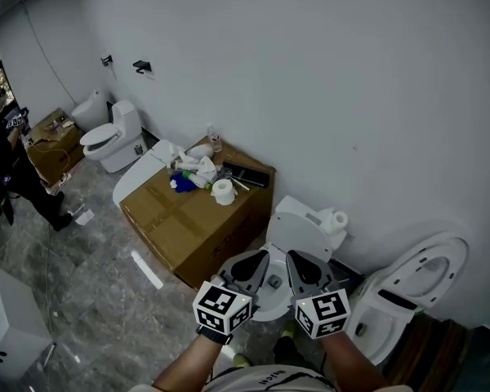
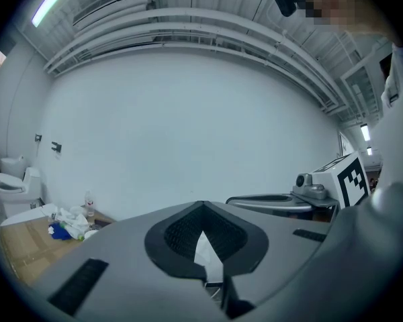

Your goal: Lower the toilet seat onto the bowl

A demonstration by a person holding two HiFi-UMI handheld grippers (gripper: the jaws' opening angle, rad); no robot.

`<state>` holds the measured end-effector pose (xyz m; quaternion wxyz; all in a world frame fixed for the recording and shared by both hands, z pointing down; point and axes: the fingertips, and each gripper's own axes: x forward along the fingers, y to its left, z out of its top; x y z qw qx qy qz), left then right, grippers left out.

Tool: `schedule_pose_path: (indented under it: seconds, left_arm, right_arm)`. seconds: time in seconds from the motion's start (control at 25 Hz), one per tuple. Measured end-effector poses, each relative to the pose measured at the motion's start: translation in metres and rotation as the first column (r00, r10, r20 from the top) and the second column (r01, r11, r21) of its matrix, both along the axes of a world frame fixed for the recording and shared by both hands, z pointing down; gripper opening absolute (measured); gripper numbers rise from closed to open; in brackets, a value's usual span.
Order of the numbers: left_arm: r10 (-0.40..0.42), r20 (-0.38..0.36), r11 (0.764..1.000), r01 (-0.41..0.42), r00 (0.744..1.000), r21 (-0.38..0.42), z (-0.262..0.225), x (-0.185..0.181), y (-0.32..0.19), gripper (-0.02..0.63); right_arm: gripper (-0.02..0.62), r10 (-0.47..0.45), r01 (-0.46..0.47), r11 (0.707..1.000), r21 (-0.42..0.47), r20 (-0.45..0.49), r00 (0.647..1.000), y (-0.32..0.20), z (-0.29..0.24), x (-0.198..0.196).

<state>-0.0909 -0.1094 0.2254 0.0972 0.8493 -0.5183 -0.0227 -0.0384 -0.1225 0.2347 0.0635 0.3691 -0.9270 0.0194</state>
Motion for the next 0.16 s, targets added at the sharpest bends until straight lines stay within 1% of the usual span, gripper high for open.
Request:
schedule_pose_path:
  seconds: [0.16]
  left_arm:
    - [-0.003, 0.001, 1.0, 0.003, 1.0, -0.002, 0.004, -0.002, -0.0023, 0.009]
  right_arm:
    - [0.017, -0.001, 0.001, 1.0, -0.005, -0.003, 1.0, -0.0018, 0.0048, -0.0021]
